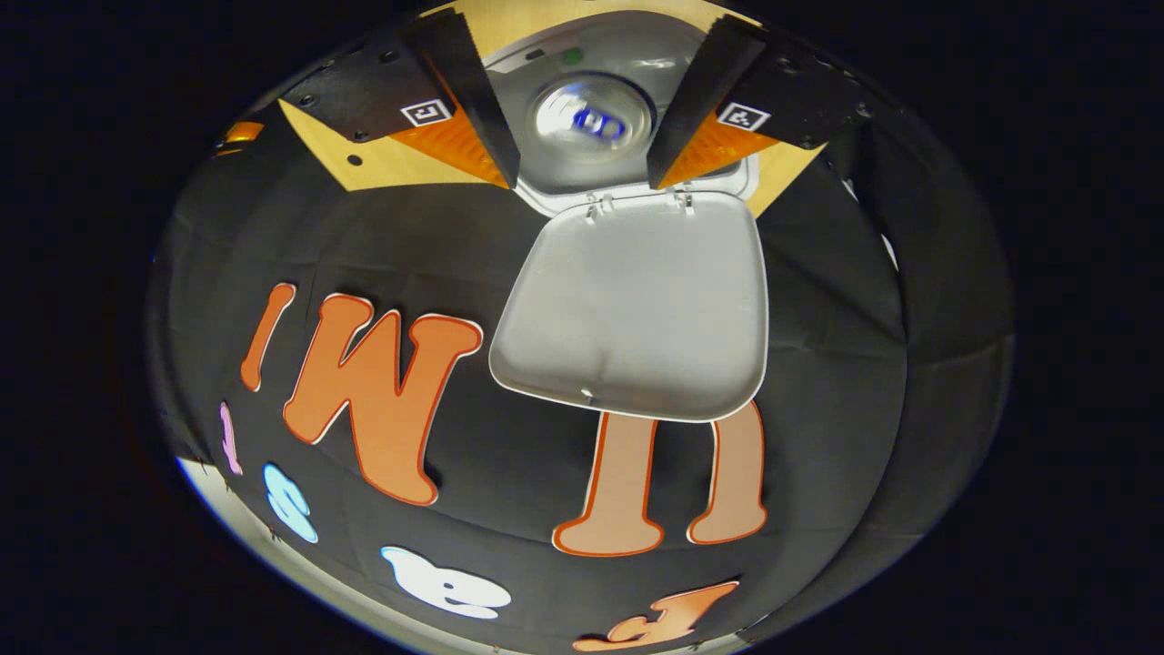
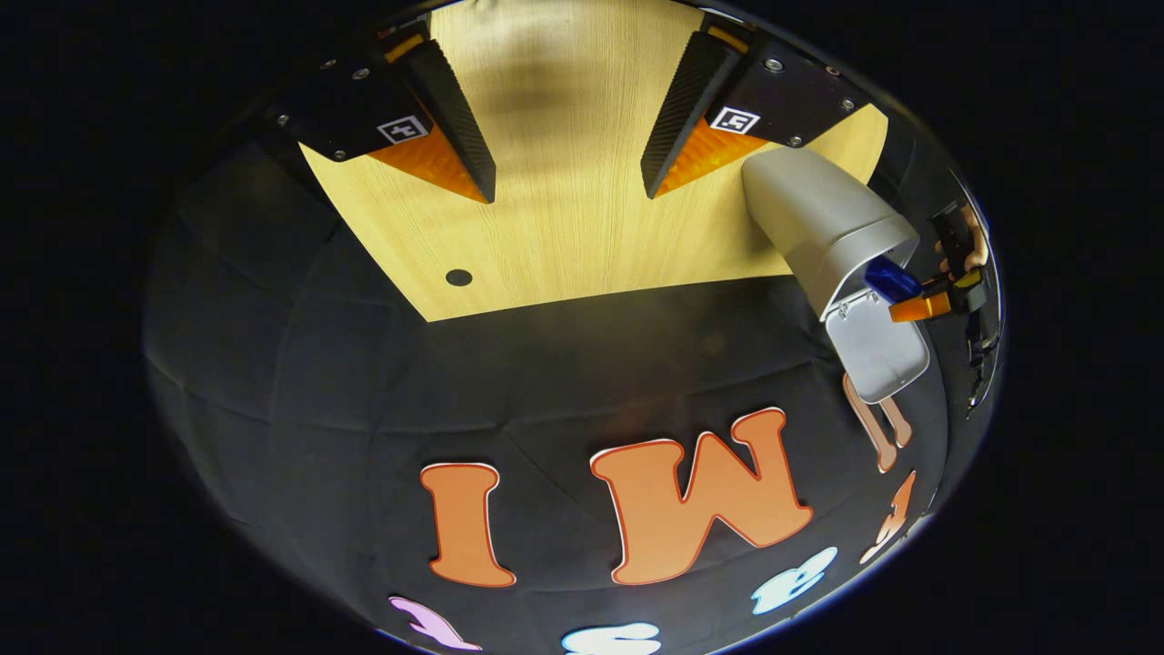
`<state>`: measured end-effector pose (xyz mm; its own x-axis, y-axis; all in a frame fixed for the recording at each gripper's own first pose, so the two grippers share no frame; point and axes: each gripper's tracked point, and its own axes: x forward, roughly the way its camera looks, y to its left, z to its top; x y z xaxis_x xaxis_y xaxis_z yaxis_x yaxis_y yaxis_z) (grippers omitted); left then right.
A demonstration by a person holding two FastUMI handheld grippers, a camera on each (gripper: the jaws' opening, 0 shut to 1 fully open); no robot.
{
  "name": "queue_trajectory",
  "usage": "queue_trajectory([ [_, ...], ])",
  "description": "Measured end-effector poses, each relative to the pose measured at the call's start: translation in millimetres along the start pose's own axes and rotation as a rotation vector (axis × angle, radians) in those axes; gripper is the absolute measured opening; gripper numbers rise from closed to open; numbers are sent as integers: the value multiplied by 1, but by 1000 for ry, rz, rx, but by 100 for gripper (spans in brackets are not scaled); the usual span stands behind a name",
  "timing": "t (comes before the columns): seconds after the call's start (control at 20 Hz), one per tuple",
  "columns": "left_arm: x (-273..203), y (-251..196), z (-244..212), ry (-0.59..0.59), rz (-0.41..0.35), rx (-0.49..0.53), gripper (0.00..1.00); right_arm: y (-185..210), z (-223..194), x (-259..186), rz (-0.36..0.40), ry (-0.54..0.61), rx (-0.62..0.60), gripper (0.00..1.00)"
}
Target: Press the lid of the desktop garbage bin to open it, pick up the crumpled paper on the desktop and throw it into the bin, then pick up the pop can on the desktop and drop it into the bin, and finally close the garbage bin lid.
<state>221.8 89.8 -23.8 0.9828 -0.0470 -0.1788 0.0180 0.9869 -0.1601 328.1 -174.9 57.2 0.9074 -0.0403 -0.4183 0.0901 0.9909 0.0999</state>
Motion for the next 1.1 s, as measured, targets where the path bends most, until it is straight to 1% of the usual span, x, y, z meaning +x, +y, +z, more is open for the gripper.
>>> queue_trajectory([
  [0.1, -3, 0, 1, -14, 10, 20, 93, 0, 0, 2, 2, 5, 2, 96],
  [0.15, -6, 2, 5, -28, 24, 51, 94, 1, 1, 4, 4, 8, 2, 96],
  [0.3, -15, 19, 29, -98, 114, 155, 94, 8, 0, 5, 20, 14, -2, 96],
  [0.35, -20, 17, 33, -109, 110, 185, 95, 10, 0, 6, 25, 16, -3, 96],
  [0.4, -22, 13, 37, -105, 83, 218, 95, 11, 0, 6, 30, 17, -3, 96],
  [0.5, -27, 19, 44, -112, 101, 230, 95, 14, 0, 7, 39, 19, 0, 97],
  [0.55, -30, 14, 47, -121, 79, 227, 95, 16, 1, 6, 44, 20, 2, 96],
  [0.65, -33, -5, 41, -93, -26, 243, 95, 23, -2, 3, 72, 34, 17, 96],
  [0.7, -35, -3, 39, -84, -12, 259, 95, 26, 0, 2, 82, 30, 22, 96],
  [0.8, -35, 11, 47, -75, 54, 295, 93, 28, 4, -1, 86, 16, 21, 97],
  [0.85, -37, 13, 50, -79, 69, 296, 93, 30, 5, -2, 91, 13, 21, 97],
  [0.9, -38, 13, 56, -85, 67, 280, 94, 31, 6, -4, 94, 11, 18, 96],
  [1.05, -40, -1, 93, -146, 2, 172, 94, 29, 10, -7, 88, 1, 4, 97],
  [1.1, -39, 0, 110, -160, 5, 134, 94, 29, 12, -8, 88, -4, 11, 97],
])
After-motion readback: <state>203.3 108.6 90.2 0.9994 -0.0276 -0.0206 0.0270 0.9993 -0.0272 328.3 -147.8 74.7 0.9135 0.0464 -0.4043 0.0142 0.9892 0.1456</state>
